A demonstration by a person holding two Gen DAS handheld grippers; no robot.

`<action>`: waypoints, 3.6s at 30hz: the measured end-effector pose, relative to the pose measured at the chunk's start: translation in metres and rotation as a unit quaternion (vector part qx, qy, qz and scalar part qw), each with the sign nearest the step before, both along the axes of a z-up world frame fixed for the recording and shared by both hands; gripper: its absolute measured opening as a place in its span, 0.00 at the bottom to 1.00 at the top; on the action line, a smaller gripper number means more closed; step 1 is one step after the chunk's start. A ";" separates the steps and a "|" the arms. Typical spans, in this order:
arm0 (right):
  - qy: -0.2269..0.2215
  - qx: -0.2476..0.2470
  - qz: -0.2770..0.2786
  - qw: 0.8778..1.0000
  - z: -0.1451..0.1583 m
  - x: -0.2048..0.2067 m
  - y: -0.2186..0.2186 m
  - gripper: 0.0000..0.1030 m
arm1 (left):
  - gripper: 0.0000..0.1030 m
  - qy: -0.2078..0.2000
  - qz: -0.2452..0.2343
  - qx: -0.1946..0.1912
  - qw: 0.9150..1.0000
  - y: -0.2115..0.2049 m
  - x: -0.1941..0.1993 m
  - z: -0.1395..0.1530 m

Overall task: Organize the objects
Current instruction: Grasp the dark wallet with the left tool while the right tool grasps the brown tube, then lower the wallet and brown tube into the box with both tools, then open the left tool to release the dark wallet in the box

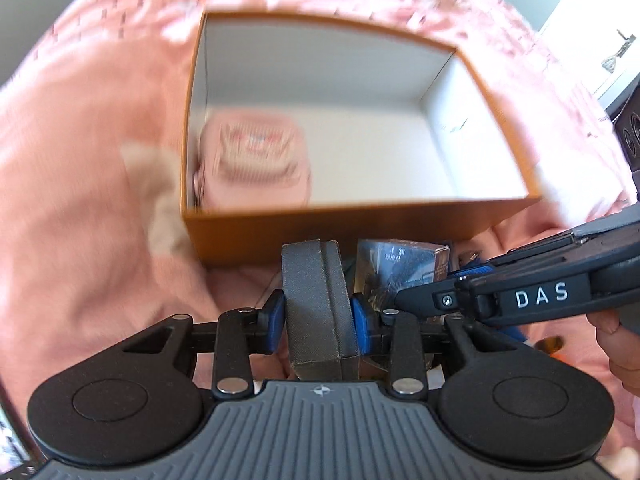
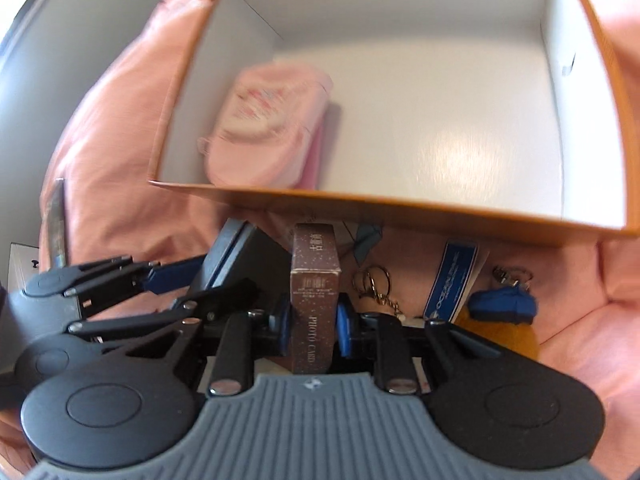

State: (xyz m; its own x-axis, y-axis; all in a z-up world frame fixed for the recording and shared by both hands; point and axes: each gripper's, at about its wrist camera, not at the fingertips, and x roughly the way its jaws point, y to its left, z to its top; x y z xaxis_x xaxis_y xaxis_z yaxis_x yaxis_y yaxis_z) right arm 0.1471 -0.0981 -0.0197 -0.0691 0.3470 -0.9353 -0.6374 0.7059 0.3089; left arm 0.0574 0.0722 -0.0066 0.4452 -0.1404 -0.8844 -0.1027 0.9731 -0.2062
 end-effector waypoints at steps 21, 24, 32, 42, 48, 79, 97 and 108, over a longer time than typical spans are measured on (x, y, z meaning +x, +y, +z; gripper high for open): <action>-0.104 0.123 -0.040 0.986 0.111 0.060 0.001 0.23 | 0.35 -0.151 -0.015 0.006 0.988 0.010 0.053 0.086; -0.102 0.124 -0.044 0.986 0.094 0.078 0.023 0.23 | 0.35 -0.171 -0.004 0.034 0.985 0.020 0.071 0.084; -0.126 0.097 -0.035 0.987 0.035 0.126 0.069 0.23 | 0.35 -0.171 -0.009 0.093 0.981 0.035 0.121 0.052; -0.073 0.107 -0.038 0.991 -0.025 0.157 0.107 0.23 | 0.35 -0.160 -0.013 0.120 0.980 0.041 0.144 0.031; -0.040 0.123 -0.045 0.991 -0.040 0.167 0.120 0.24 | 0.35 -0.150 -0.019 0.137 0.979 0.041 0.150 0.021; 0.042 0.085 -0.084 0.992 -0.074 0.170 0.131 0.12 | 0.35 -0.165 -0.038 0.156 0.973 0.040 0.153 0.021; -0.007 0.085 -0.078 0.993 -0.043 0.170 0.118 0.02 | 0.35 -0.141 -0.106 0.292 0.940 -0.002 0.150 -0.013; -0.045 0.093 -0.064 0.993 -0.021 0.166 0.105 0.04 | 0.36 -0.111 -0.130 0.348 0.922 -0.019 0.160 -0.032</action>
